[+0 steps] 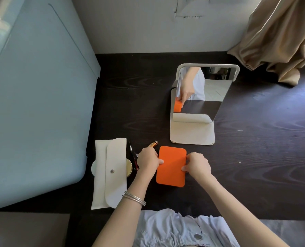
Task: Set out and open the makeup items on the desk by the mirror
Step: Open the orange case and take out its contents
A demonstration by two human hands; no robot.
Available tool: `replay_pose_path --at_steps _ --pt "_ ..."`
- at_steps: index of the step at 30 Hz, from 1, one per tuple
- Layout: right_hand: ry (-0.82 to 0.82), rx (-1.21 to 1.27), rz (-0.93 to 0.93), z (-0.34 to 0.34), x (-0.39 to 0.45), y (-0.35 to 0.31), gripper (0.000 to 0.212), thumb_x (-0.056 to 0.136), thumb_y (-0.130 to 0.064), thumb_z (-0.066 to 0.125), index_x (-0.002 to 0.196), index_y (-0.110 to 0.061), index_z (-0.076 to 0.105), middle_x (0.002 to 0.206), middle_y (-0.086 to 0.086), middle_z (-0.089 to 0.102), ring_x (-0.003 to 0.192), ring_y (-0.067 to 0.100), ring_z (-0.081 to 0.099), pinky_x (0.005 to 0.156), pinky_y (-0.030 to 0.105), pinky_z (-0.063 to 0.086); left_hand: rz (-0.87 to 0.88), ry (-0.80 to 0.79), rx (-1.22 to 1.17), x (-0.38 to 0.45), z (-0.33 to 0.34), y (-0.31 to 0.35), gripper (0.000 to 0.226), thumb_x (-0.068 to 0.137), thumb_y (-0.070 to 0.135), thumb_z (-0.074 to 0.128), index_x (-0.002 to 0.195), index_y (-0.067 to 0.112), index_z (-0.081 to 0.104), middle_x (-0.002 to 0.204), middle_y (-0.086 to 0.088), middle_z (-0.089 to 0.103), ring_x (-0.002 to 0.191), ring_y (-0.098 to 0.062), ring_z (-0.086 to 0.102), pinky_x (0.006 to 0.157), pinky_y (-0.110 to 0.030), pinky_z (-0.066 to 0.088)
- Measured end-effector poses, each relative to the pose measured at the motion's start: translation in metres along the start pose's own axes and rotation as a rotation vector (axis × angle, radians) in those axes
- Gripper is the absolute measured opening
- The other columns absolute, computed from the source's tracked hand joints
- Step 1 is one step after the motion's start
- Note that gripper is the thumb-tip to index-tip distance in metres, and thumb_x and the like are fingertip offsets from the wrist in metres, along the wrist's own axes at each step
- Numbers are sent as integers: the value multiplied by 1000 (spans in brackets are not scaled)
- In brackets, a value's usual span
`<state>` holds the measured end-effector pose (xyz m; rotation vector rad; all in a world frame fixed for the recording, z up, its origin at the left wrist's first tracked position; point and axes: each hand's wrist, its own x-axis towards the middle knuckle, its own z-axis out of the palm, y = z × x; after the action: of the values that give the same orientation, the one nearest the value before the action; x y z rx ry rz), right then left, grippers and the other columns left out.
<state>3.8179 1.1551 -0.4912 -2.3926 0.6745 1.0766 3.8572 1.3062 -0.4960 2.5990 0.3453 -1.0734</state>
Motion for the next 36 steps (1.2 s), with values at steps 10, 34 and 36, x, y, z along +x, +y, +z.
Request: replay_pose_path --at_steps 10,34,36 --pt "-80 669 -9 -15 -1 25 50 78 -29 75 115 -5 50 108 16 62 88 27 68 75 38 60 210 -154 -516 -20 6 1 71 80 43 69 143 34 37 136 4 49 126 -23 46 104 -47 38" --pt "-291 1273 -128 -51 47 -134 43 100 -27 44 132 1 39 114 23 63 101 29 65 84 33 53 -103 231 -1447 61 -106 0 62 86 19 67 141 20 38 138 -12 46 126 -32 46 93 -42 50" --pt "-268 1288 -114 -56 54 -143 43 100 -24 44 137 -4 34 114 20 62 97 26 65 83 33 54 -102 219 -1429 74 -112 6 61 86 19 67 141 20 39 138 -12 46 126 -32 46 94 -43 49"
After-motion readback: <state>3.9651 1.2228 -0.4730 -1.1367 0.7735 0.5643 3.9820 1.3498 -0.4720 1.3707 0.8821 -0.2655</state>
